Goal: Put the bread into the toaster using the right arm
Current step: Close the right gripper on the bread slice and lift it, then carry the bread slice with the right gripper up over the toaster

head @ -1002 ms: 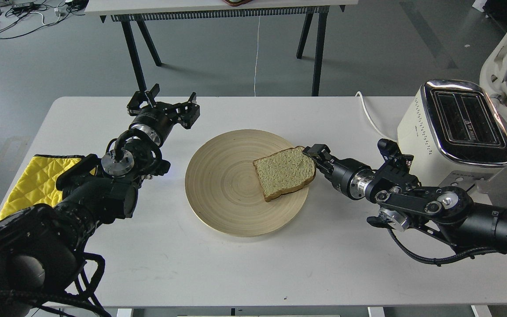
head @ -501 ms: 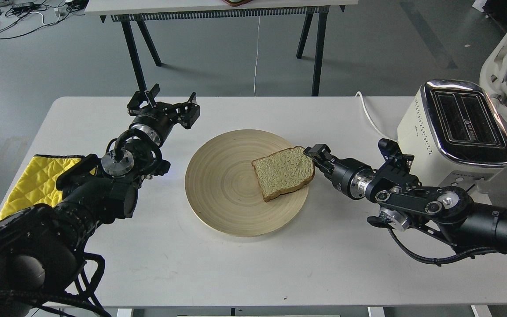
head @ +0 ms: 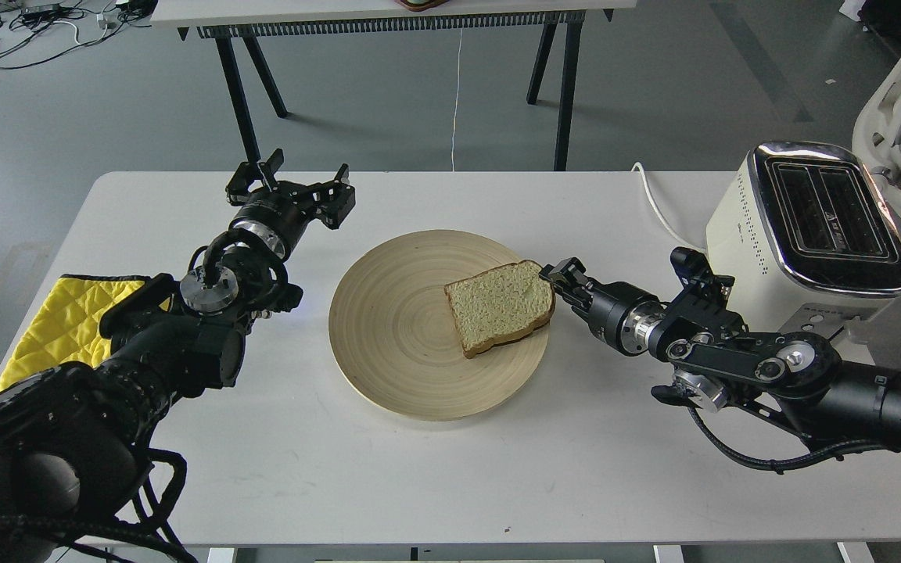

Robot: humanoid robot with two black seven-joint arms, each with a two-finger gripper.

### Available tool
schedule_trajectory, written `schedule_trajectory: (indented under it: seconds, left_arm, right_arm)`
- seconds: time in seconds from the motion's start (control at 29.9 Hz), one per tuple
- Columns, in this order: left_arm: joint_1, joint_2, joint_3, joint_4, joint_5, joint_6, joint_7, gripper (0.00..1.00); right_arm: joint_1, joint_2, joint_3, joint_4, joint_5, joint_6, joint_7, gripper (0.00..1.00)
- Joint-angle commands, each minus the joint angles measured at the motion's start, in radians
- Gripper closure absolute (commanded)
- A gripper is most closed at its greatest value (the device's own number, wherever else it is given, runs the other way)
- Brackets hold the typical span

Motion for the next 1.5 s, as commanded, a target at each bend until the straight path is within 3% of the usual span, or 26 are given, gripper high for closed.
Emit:
schedule_trajectory:
  seconds: [0.0,0.97,1.47]
  left_arm:
    - [0.000,0.000,0.000,0.000,-0.001,0.000,0.000,0.00]
    - [0.000,0.000,0.000,0.000,0.001,0.000,0.000,0.00]
    - [0.000,0.000,0.000,0.000,0.001,0.000,0.000,0.00]
  right_arm:
    - [0.002,-0.007,0.005,0.016,0.000,0.000,0.001,0.85]
    - [0.043,-0.011,0.113,0.065,-0.002,-0.006,0.012,0.99]
    - [0.265,-0.339,0.124,0.219,-0.003,-0.034,0.011,0.99]
